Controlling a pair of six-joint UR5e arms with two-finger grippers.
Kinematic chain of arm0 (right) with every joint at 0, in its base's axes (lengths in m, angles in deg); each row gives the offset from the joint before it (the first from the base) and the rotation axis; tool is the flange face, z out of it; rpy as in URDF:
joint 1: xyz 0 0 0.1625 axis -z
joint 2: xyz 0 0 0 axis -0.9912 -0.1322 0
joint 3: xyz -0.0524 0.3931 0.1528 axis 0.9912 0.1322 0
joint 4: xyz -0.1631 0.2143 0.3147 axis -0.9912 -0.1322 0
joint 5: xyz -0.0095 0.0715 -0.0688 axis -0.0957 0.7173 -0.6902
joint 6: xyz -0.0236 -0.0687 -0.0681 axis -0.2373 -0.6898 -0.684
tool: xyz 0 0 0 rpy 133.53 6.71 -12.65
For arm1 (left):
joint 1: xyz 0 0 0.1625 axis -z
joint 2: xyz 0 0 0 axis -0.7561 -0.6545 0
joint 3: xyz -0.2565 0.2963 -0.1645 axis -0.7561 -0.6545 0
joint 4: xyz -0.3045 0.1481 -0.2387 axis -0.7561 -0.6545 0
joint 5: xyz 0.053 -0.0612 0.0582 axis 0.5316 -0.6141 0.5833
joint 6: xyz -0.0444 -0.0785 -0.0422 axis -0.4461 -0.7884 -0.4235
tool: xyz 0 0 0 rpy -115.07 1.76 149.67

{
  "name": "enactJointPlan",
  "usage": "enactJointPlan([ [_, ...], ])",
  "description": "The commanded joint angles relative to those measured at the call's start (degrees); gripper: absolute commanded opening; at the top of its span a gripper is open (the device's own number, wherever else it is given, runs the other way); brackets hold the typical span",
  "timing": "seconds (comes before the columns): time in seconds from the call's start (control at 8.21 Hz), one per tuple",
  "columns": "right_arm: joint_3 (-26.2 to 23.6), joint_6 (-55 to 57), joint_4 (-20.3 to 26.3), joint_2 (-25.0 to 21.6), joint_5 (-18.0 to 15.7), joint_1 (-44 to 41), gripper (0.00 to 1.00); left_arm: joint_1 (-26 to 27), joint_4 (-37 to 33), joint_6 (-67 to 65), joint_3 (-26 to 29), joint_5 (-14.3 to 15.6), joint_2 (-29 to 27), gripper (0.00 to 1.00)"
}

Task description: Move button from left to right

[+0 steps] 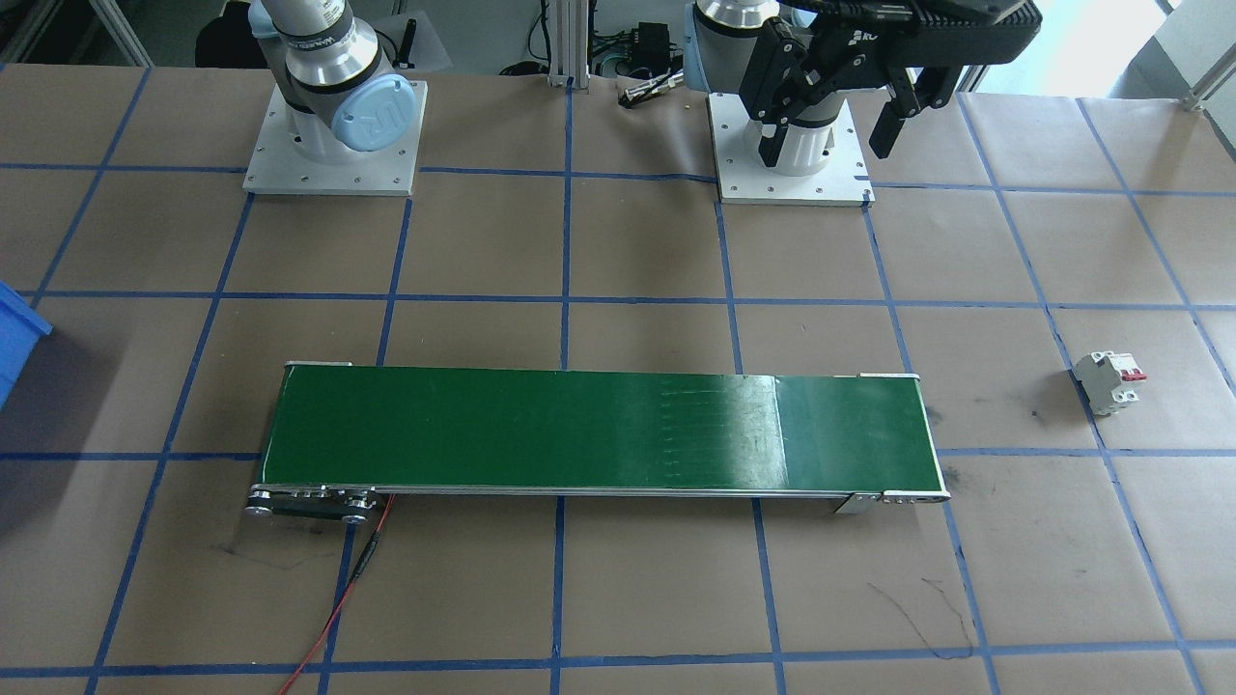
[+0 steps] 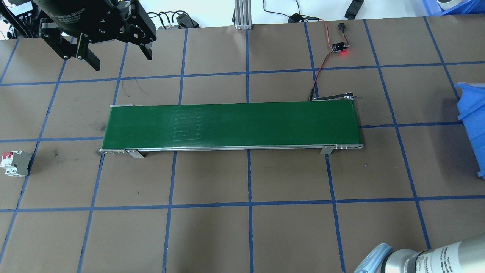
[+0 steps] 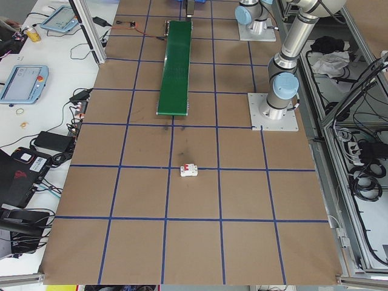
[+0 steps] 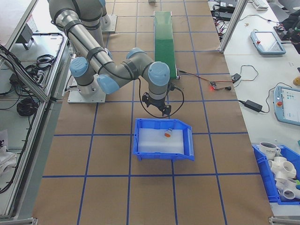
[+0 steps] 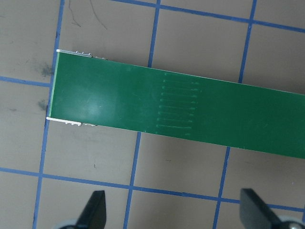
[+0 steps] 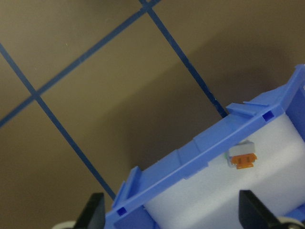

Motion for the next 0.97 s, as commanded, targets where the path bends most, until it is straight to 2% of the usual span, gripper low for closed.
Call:
enactJointPlan([
  [0.0, 0.5, 23.4, 11.2, -9.3, 2.3, -8.3, 1.00, 0.0, -0.4, 0.2, -0.5, 0.0, 1.1, 1.00],
  [0.12, 0.8, 29.2, 12.1, -10.7, 3.8, -12.7, 1.00, 0.0, -0.4, 0.2, -0.5, 0.0, 1.0, 1.00],
  [0.49, 2.0, 58.3, 11.4, -11.1, 2.3, -33.2, 1.00, -0.1, -0.4, 0.5, -0.7, 0.5, 1.0, 1.00],
  [0.61, 3.7, 69.0, 11.5, -11.1, -0.8, -39.8, 1.00, -0.1, -0.3, 0.6, -0.7, 0.5, 0.9, 1.00],
  [0.85, 4.5, 88.1, 10.9, -10.3, -3.5, -52.8, 1.00, -0.1, -0.2, 0.5, -0.7, 0.5, 0.8, 1.00],
])
